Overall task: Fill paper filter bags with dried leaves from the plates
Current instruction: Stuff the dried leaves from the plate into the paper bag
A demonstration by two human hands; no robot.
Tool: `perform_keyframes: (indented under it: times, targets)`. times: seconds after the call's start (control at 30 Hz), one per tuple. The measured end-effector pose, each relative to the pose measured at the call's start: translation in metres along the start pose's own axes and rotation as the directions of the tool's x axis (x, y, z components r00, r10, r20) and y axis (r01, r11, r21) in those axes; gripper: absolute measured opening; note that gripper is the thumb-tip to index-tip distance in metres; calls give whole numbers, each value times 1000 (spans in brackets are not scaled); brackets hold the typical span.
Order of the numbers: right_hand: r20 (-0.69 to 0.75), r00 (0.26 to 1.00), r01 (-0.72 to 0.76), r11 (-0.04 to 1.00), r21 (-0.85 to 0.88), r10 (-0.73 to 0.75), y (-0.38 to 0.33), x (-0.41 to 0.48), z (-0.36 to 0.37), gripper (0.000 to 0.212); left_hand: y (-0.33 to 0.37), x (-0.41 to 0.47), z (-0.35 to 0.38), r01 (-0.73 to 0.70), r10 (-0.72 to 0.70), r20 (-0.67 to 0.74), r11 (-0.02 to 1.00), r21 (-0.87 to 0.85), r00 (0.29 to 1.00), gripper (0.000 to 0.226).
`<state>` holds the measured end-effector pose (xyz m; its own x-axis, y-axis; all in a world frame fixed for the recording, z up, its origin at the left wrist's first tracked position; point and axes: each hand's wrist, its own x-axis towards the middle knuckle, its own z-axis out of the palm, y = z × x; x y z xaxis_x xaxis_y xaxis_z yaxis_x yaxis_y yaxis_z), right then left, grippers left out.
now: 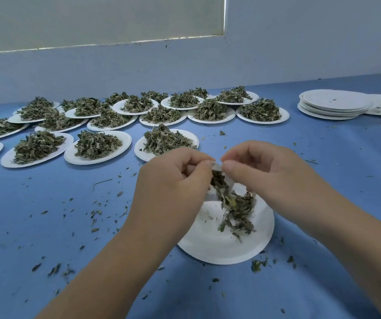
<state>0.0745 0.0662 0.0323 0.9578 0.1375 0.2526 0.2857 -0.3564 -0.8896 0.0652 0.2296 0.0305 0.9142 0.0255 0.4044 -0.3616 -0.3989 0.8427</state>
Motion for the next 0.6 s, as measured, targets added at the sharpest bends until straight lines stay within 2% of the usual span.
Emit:
perform_keyframes:
  times: [0.1, 0.23, 0.33, 0.43, 0.6]
  targets:
    - [11, 1000, -21, 999, -25, 22, -5, -7, -3, 48, 0, 3, -4, 32, -35, -52, 997, -63, 998, 17]
    - [73, 997, 26, 994, -106, -18, -6, -14, 8, 59, -1, 5, -5, 48, -59, -109, 994, -103, 992, 18]
    - [2, 995, 99, 985, -141, -100, -4, -14, 15, 49, -1, 5, -5, 49, -65, -114, 990, -133, 991, 17]
    - [-98, 987, 120, 989, -82, -128, -3, -12, 13, 35, 1, 4, -4, 50, -66, -91, 985, -164, 994, 17]
    - [-148, 975, 164, 986, -6, -163, 0, -10, 9, 27, 1, -1, 2, 14, -20, -64, 996, -92, 998, 17]
